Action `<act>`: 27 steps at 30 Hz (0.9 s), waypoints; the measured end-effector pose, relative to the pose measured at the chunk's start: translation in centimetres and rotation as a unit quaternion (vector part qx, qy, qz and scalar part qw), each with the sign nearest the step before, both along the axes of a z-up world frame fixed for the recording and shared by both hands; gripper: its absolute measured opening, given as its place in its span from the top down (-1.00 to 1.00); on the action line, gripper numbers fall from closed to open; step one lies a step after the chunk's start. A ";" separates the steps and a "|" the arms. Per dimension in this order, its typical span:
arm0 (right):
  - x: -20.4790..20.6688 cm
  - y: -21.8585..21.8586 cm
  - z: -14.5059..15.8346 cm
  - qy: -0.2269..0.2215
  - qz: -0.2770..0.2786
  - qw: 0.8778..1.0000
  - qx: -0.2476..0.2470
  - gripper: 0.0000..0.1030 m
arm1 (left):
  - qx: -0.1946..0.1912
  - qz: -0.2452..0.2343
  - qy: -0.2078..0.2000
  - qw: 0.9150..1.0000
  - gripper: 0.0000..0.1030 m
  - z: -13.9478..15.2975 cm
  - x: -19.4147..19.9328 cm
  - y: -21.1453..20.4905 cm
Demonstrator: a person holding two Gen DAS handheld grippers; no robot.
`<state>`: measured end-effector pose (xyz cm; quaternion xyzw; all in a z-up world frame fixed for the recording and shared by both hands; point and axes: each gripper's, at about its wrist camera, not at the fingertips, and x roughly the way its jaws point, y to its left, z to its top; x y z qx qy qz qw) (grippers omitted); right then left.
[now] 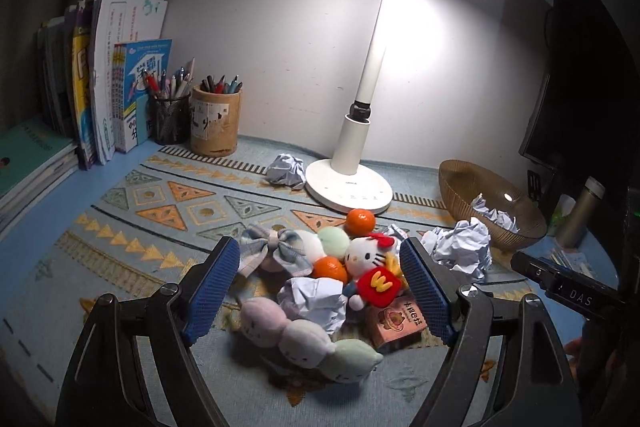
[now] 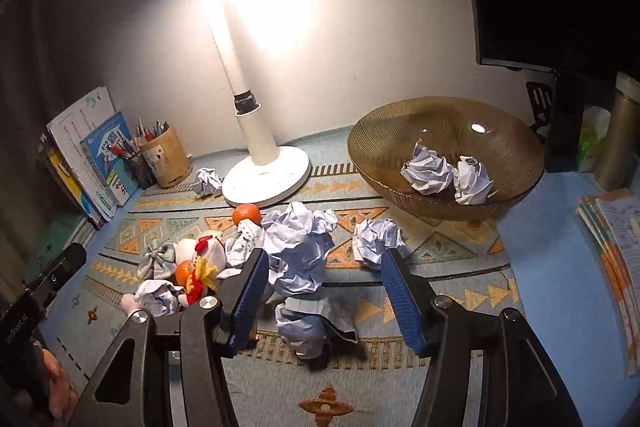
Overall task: Organize objects
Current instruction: 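Grasp the pink-white-green caterpillar plush with the left tool while the right tool grasps a paper ball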
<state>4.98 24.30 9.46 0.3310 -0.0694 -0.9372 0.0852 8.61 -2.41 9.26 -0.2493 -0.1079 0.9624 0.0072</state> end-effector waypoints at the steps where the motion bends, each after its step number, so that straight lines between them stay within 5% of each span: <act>1: -0.1 0.1 -1.1 -0.002 -0.003 1.000 -0.008 -0.27 | 0.002 0.003 -0.007 1.000 -0.58 -0.9 -0.2 -0.2; 11: 0.4 0.6 -4.2 0.012 -0.022 1.000 -0.001 -0.27 | 0.029 0.000 -0.009 1.000 -0.58 -4.3 0.5 -0.7; 18: 0.8 -0.6 -4.2 0.017 0.001 1.000 0.016 -0.27 | 0.047 0.038 -0.074 0.995 -0.58 -5.2 1.1 -0.5; 22: 0.9 -0.4 -4.9 -0.025 0.059 0.998 -0.004 -0.27 | 0.124 0.037 -0.116 0.985 -0.58 -6.7 1.1 -1.2; 27: 0.4 -0.5 -5.9 -0.061 0.087 0.994 0.015 -0.28 | 0.164 0.045 -0.135 0.976 -0.61 -7.8 0.3 -1.6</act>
